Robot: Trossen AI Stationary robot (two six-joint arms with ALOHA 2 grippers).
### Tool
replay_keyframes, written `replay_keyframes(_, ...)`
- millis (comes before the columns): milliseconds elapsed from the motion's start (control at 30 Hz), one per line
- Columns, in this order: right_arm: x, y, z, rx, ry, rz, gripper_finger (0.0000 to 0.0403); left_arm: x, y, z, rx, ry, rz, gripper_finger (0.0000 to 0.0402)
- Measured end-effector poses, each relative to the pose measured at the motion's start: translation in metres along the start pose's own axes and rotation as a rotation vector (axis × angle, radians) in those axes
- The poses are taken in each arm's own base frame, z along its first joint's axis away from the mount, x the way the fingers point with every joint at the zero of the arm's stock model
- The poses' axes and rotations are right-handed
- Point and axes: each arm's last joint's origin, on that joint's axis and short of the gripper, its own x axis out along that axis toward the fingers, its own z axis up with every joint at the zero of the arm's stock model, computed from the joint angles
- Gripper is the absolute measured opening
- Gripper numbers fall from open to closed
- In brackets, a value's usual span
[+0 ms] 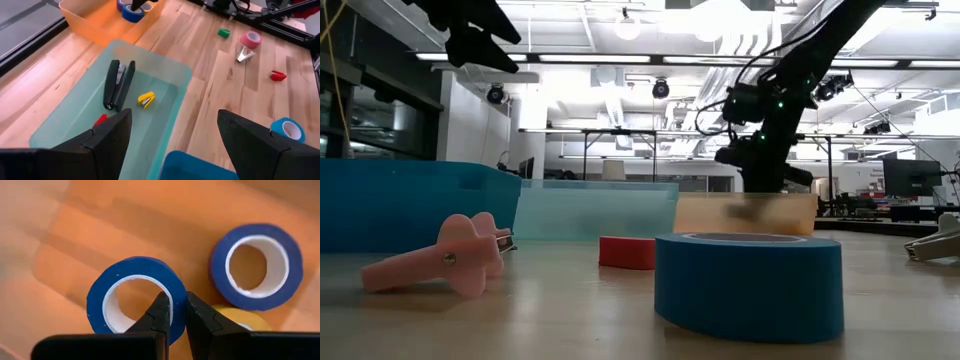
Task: Pick and place Stapler, Stapler remover, tape
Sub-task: Put the blue tape in the orange bin
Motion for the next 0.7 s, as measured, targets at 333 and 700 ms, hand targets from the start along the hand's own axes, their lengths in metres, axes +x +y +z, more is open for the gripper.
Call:
replay_keyframes(333,0.0025,-0.0034,-0.0040,-0.069,0.033,-0.064,0.0031,0.0001,0.0000,0.0000,-0.006,-0.001,0.002,0.0288)
replay_keyframes(700,0.0022,-0.0035,-0.0072,-0.084,0.078,-0.038,0.0113,-0.0001,0.0001,0.0000,-0.007,-0.002,0.002,0.0288)
